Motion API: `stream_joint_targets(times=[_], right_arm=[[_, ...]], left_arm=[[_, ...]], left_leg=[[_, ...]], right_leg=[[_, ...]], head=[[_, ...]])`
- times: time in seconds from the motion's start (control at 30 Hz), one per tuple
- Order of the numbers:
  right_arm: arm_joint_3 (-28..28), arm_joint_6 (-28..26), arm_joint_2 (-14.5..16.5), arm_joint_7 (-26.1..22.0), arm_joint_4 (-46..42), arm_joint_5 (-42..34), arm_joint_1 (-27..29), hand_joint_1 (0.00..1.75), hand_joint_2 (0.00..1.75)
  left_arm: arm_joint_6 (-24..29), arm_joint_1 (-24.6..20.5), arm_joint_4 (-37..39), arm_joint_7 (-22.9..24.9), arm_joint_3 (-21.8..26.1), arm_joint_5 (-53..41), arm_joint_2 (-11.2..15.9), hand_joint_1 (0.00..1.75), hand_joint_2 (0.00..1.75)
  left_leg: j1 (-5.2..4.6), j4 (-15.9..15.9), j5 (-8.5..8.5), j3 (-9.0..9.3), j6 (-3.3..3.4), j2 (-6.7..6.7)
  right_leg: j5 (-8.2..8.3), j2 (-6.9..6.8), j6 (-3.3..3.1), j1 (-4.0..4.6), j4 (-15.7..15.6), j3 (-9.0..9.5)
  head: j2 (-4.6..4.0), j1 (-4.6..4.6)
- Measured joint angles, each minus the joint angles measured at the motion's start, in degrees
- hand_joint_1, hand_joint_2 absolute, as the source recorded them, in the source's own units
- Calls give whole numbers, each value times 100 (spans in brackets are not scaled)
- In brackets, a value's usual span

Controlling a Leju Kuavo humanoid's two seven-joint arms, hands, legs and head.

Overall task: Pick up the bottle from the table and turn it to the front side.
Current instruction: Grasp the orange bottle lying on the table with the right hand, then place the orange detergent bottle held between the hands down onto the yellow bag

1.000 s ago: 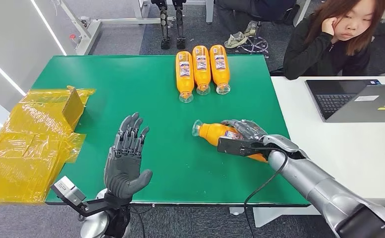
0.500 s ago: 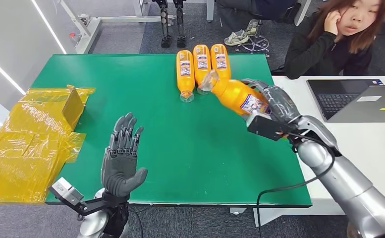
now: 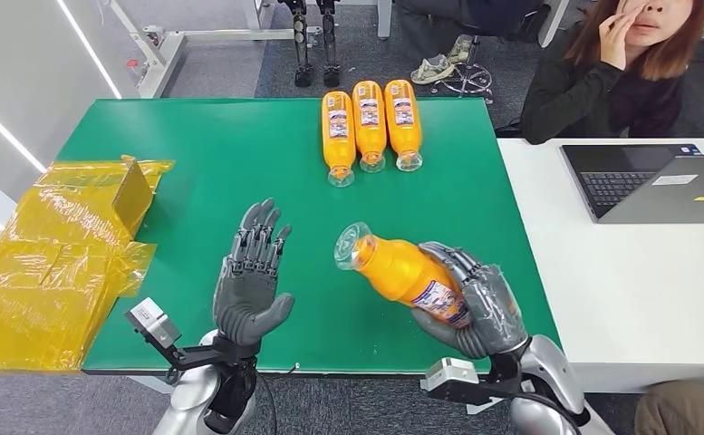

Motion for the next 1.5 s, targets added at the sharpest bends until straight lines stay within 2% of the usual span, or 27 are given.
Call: stream_joint_targets(times=[0.33,0.6,0.77,0.83,0.87,0.97,1.0,1.03,1.07,1.43,1.5], right_arm=[[207,68,850,105,-190,566,234,175,175],[431,587,1564,139,-243,701,203,175,175],[601,682,1874,143,-147,682,161,175,175],[639,729,1985,213,-116,679,128,175,175],[649,755,2031,260,-111,680,111,175,175],[656,835,2135,400,-138,689,82,175,175],[656,856,2157,439,-156,694,81,175,175],[656,869,2171,464,-175,699,83,175,175],[656,875,2180,480,-194,703,86,175,175],[627,890,2226,491,-270,741,143,175,175],[598,946,2250,493,-295,792,178,112,175]], left_arm=[[-343,3,-114,230,-54,23,-107,0,175],[-486,43,-435,350,-87,-3,-146,0,175],[-592,47,-638,467,-87,-4,-154,3,175],[-633,46,-696,496,-86,3,-155,14,175],[-648,45,-722,508,-86,8,-155,30,175],[-683,35,-791,554,-83,31,-155,127,175],[-695,28,-807,571,-82,40,-155,151,175],[-709,18,-820,584,-81,48,-155,158,175],[-728,6,-832,596,-81,54,-155,162,175],[-840,-79,-872,629,-81,105,-155,155,175],[-837,-95,-872,647,-81,114,-156,153,175]], left_leg=[[-1,1,1,0,0,1],[1,0,1,0,-1,3],[0,0,2,0,-2,3],[0,0,2,0,-2,3],[0,0,3,0,-2,3],[0,1,3,0,-2,3],[-1,2,3,0,-2,3],[-1,2,3,0,-2,3],[-1,2,3,0,-2,3],[0,2,3,1,-2,3],[0,2,3,2,-2,3]], right_leg=[[1,2,0,-1,0,1],[0,4,-1,0,2,0],[0,4,-1,0,2,0],[0,4,-1,-1,2,0],[0,4,-1,-1,2,1],[1,2,-1,-1,2,1],[1,2,-1,-1,2,1],[1,2,-1,-1,2,1],[1,2,-1,-1,1,1],[1,4,-1,-1,1,-1],[1,5,-1,-1,1,-1]], head=[[0,1],[1,1],[1,1],[1,0],[1,1],[1,1],[1,1],[1,1],[1,1],[0,1],[0,1]])
